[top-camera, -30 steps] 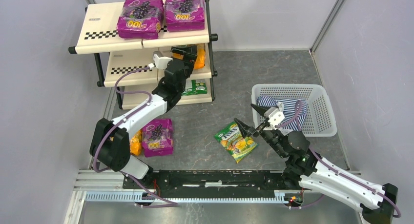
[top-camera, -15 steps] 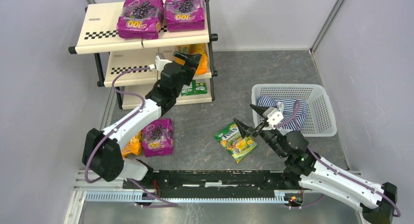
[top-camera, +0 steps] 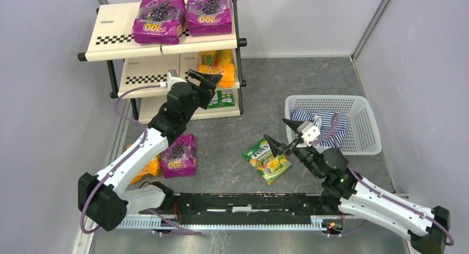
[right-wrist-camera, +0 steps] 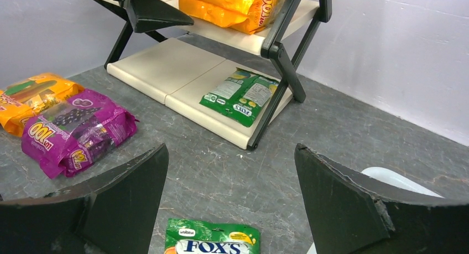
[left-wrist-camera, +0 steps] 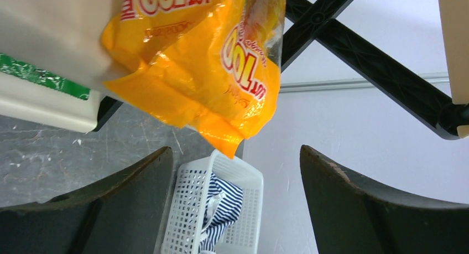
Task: Place and organize the candy bags onto the shelf
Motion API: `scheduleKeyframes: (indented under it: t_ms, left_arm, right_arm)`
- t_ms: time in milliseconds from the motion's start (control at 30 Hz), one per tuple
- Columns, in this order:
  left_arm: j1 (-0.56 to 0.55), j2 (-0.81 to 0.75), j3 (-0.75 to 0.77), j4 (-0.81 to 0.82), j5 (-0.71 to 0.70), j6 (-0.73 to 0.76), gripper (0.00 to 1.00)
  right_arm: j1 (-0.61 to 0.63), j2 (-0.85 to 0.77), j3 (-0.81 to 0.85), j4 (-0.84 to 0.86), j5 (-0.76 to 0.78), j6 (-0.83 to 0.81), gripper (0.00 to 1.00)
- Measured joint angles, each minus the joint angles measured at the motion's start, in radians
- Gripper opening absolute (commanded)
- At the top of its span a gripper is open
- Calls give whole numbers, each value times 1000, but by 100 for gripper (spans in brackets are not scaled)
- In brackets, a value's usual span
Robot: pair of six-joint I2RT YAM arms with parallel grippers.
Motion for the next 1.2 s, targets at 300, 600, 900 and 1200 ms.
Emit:
scheduleKeyframes:
  t_ms: [300,600,900,1200]
  left_arm:
    - [34,-35,-46,-31,16,19,58]
    - [50,37,-18,-20,20,64,44]
    - [57,145,64,3,21,92,42]
    - [60,173,93,11,21,92,53]
  right_arm:
    - [0,2,-8,0,0,2,92]
    - [0,5,-12,0,0,2,92]
    - [0,6,-15,0,1,2,92]
    - [0,15,-15,0,1,1,93]
